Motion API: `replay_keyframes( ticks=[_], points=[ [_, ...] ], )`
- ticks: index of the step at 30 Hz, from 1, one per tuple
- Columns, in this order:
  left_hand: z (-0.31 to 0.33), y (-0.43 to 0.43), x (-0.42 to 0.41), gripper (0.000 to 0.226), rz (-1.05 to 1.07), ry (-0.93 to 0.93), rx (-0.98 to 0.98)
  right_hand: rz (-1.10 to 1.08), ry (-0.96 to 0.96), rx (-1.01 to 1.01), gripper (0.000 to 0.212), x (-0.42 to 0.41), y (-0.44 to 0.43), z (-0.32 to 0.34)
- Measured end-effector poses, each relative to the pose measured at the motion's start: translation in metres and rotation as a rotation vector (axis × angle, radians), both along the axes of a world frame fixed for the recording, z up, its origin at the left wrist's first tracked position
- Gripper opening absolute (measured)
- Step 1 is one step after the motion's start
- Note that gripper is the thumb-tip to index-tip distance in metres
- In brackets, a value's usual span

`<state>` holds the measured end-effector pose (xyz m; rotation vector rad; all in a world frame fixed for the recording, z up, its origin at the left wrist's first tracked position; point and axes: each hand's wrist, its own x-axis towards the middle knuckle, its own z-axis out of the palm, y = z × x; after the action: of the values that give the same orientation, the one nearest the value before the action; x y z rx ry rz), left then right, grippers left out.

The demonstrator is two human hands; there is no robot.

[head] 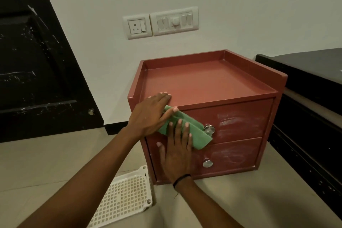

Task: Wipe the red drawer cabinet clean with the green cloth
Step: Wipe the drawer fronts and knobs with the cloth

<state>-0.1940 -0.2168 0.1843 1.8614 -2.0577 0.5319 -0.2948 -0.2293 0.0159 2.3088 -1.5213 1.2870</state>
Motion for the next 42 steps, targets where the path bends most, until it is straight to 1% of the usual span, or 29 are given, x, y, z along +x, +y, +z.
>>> replay_keyframes(
  ticks=[1,4,5,6,10,11,14,15,17,18,19,23,25,26,27,30,32,34,35,38,39,40,42],
  points=[
    [-0.001,0.000,0.000,0.079,0.011,0.004,-0.007,0.036,0.025,0.011,0.070,0.008,0.011,-0.009],
    [-0.001,0.001,-0.001,0.083,0.022,-0.024,-0.009,0.228,0.254,-0.068,0.071,0.013,0.036,-0.049],
    [0.000,0.002,0.000,0.084,0.018,-0.041,0.003,0.250,0.292,-0.088,0.071,0.008,0.034,-0.055],
    [0.000,0.004,0.001,0.083,0.011,-0.056,0.014,0.226,0.286,-0.091,0.071,0.001,0.028,-0.054],
    [0.003,0.007,0.003,0.078,-0.011,-0.078,0.045,-0.064,0.119,0.007,0.072,-0.015,-0.001,-0.016],
    [0.003,0.007,0.003,0.078,-0.011,-0.064,0.051,-0.092,0.070,0.040,0.073,-0.011,-0.001,-0.007],
    [0.005,0.008,0.000,0.084,-0.007,-0.026,0.055,-0.078,-0.127,0.157,0.077,0.018,0.020,0.003],
    [0.006,0.009,0.000,0.087,-0.007,-0.023,0.058,-0.055,-0.130,0.180,0.078,0.030,0.032,-0.002],
    [0.006,0.009,-0.002,0.093,-0.005,-0.017,0.065,0.013,-0.027,0.170,0.077,0.044,0.055,-0.022],
    [0.006,0.010,-0.002,0.095,-0.003,-0.013,0.065,0.014,0.022,0.170,0.076,0.046,0.061,-0.032],
    [0.006,0.010,-0.003,0.096,-0.001,-0.013,0.065,-0.013,0.020,0.188,0.075,0.044,0.060,-0.038],
    [0.005,0.010,0.000,0.093,-0.011,-0.021,0.053,-0.254,-0.281,0.345,0.084,0.020,0.024,-0.021],
    [0.006,0.010,0.000,0.094,-0.008,-0.017,0.056,-0.294,-0.381,0.350,0.086,0.015,0.012,-0.015],
    [0.006,0.011,-0.001,0.094,-0.004,-0.015,0.061,-0.272,-0.382,0.331,0.086,0.018,0.015,-0.015],
    [0.007,0.011,-0.001,0.095,0.003,-0.015,0.059,-0.222,-0.341,0.303,0.085,0.024,0.022,-0.017],
    [0.006,0.011,-0.003,0.099,0.021,-0.019,0.062,0.016,-0.107,0.184,0.081,0.050,0.057,-0.033],
    [0.005,0.010,-0.002,0.099,0.025,-0.016,0.070,0.039,-0.023,0.129,0.077,0.053,0.059,-0.036],
    [0.004,0.009,0.000,0.097,0.013,-0.022,0.066,-0.047,-0.048,0.100,0.074,0.042,0.042,-0.022],
    [0.004,0.009,0.001,0.096,0.010,-0.022,0.061,-0.109,-0.105,0.099,0.075,0.035,0.031,-0.009],
    [0.003,0.009,0.001,0.095,0.001,-0.008,0.041,-0.241,-0.442,0.172,0.078,0.028,0.000,0.040],
    [0.003,0.009,0.001,0.093,0.002,0.004,0.035,-0.242,-0.488,0.192,0.079,0.033,-0.001,0.049],
    [0.004,0.009,-0.001,0.091,0.006,0.024,0.030,-0.214,-0.462,0.188,0.078,0.041,0.005,0.051],
    [0.005,0.009,-0.003,0.091,0.026,0.042,0.033,-0.070,-0.235,0.109,0.073,0.054,0.027,0.024]
  ],
)
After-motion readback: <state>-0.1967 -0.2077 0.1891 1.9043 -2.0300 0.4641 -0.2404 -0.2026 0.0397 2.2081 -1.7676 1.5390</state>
